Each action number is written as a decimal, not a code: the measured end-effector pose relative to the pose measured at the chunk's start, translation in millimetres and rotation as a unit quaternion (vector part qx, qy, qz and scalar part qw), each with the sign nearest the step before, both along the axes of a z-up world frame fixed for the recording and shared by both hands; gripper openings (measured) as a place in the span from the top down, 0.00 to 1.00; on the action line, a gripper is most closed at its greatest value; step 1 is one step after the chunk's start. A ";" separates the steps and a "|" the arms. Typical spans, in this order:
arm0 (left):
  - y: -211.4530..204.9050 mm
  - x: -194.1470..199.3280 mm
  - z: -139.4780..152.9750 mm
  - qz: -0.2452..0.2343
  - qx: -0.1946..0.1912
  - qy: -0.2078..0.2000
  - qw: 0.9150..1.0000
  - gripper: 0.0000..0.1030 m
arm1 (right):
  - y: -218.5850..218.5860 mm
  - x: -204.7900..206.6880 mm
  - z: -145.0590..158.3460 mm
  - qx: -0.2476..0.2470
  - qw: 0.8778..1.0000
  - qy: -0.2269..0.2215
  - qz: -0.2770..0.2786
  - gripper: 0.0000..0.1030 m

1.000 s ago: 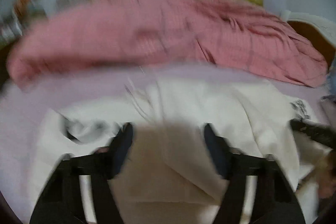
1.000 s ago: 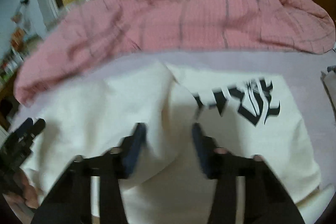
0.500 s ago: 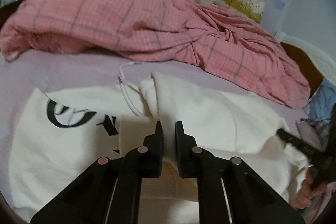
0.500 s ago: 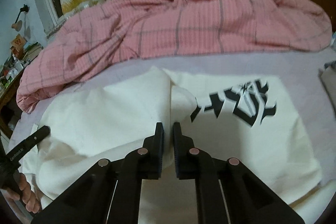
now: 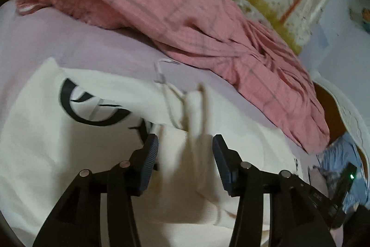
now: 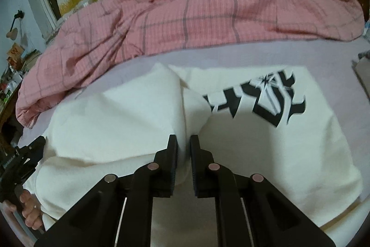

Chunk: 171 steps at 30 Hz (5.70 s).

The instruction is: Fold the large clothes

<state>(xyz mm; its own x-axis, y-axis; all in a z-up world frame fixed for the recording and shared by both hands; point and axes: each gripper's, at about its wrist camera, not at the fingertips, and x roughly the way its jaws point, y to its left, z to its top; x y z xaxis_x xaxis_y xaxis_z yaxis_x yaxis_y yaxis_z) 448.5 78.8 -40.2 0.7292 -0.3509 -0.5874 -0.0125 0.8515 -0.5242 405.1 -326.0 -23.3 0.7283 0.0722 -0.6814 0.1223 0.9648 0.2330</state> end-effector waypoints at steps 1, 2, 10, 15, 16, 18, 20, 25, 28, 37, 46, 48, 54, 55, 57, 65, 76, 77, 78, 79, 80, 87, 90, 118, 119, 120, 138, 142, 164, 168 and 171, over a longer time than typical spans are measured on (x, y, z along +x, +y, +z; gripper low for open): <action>0.8 0.7 -1.0 0.006 0.008 0.003 1.000 0.55 | 0.5 -2.9 3.7 -0.008 1.000 -0.007 -0.005 0.84; 0.5 2.1 -2.9 0.005 0.010 0.008 1.000 0.55 | 1.1 -5.2 6.0 -0.014 1.000 -0.011 -0.007 0.79; -21.0 -6.0 6.5 -0.025 0.053 -0.024 0.998 0.55 | 40.7 -30.0 45.9 -0.019 0.997 -0.050 0.050 0.29; -40.9 -2.3 5.1 -0.053 0.092 -0.014 0.994 0.55 | 92.7 -19.1 19.0 -0.054 0.988 0.035 0.142 0.28; -43.2 -3.6 6.5 -0.064 0.090 -0.020 0.994 0.55 | 103.6 -16.0 9.4 -0.094 0.981 0.069 0.154 0.28; -50.2 -6.2 9.7 -0.098 0.087 -0.034 0.991 0.54 | 118.0 -16.5 -2.1 -0.154 0.970 0.096 0.164 0.28; -60.3 -4.9 8.5 -0.106 0.109 -0.027 0.988 0.53 | 111.7 -16.0 0.1 -0.139 0.972 0.103 0.158 0.28; -63.9 -1.6 4.8 -0.110 0.112 -0.015 0.987 0.54 | 94.8 -14.9 -3.0 -0.106 0.975 0.110 0.160 0.28; -46.1 -2.4 7.4 -0.075 0.097 -0.016 0.992 0.96 | 95.3 -15.5 -2.4 -0.106 0.976 0.104 0.158 0.28; -25.0 -4.7 8.4 -0.039 0.059 -0.008 0.997 0.89 | 97.6 -6.2 -11.9 -0.098 0.976 0.106 0.163 0.28; -30.5 57.1 37.5 -0.037 0.153 0.010 0.987 0.51 | 93.8 -3.6 -14.5 -0.087 0.976 0.102 0.172 0.28; -23.3 66.7 28.0 -0.036 0.110 0.024 0.993 0.52 | 92.3 -2.8 -14.5 -0.080 0.976 0.102 0.176 0.28; -29.6 67.6 12.3 -0.109 0.055 0.023 0.992 0.57 | 95.9 -0.5 -13.8 -0.086 0.976 0.101 0.174 0.28; -32.1 65.3 15.5 -0.108 0.061 0.016 0.992 0.57 | 96.0 -0.6 -13.8 -0.087 0.976 0.101 0.174 0.28; -39.8 63.2 18.0 -0.109 0.079 0.010 0.991 0.57 | 95.9 -0.7 -14.3 -0.086 0.976 0.100 0.174 0.28; -10.0 36.0 39.0 0.003 0.086 -0.033 0.996 1.00 | 93.4 -1.2 -15.6 -0.087 0.975 0.098 0.177 0.28; 43.0 33.1 38.1 0.030 0.045 -0.032 0.998 1.00 | 89.0 -5.2 0.7 -0.091 0.983 0.072 0.144 0.28; 36.7 31.1 42.7 0.022 0.057 -0.035 0.997 1.00 | 85.0 -7.0 7.8 -0.090 0.985 0.061 0.134 0.28; 29.2 29.7 47.6 0.016 0.072 -0.039 0.997 1.00 | 81.8 -8.3 12.8 -0.089 0.987 0.053 0.126 0.28; 20.9 27.4 52.8 0.008 0.084 -0.045 0.995 1.00 | 78.7 -9.9 18.2 -0.091 0.988 0.044 0.115 0.28; 16.5 21.9 61.5 0.001 0.087 -0.051 0.995 1.00 | 74.6 -12.6 25.1 -0.095 0.990 0.034 0.103 0.28; -6.0 -69.7 163.3 -0.014 0.123 -0.183 0.975 1.00 | 53.9 -59.6 95.6 -0.063 0.993 -0.061 0.077 0.28; -8.8 -142.2 201.7 -0.009 0.134 -0.242 0.961 0.98 | 54.9 -112.4 135.9 -0.043 0.985 -0.143 0.085 0.12; -56.5 -334.5 94.0 -0.095 0.363 -0.124 0.919 0.01 | 24.2 -327.9 69.6 -0.208 0.973 -0.063 0.077 0.00; -57.3 -334.9 79.5 -0.106 0.375 -0.118 0.913 0.01 | 17.5 -325.7 51.4 -0.210 0.974 -0.036 0.081 0.00; -58.0 -333.3 66.7 -0.110 0.389 -0.110 0.908 0.00 | 13.6 -323.1 40.4 -0.210 0.974 -0.019 0.086 0.00; -30.0 -241.2 -16.7 -0.148 0.455 -0.026 0.878 0.43 | 22.1 -224.5 -21.1 -0.338 0.933 0.033 0.115 0.35; -43.4 -256.0 -17.4 -0.169 0.487 -0.057 0.855 0.87 | 22.2 -225.9 -20.5 -0.346 0.932 0.023 0.106 0.83; 3.1 -386.4 63.3 -0.105 0.304 -0.082 0.943 0.88 | 19.8 -397.7 38.1 -0.254 0.961 -0.062 0.088 0.90; 1.7 -332.5 92.5 -0.078 0.287 -0.091 0.950 0.88 | 12.0 -344.7 75.0 -0.216 0.970 -0.067 0.086 0.90; -6.1 -294.1 106.5 -0.069 0.307 -0.099 0.944 0.88 | 12.2 -295.0 91.3 -0.213 0.972 -0.061 0.083 0.90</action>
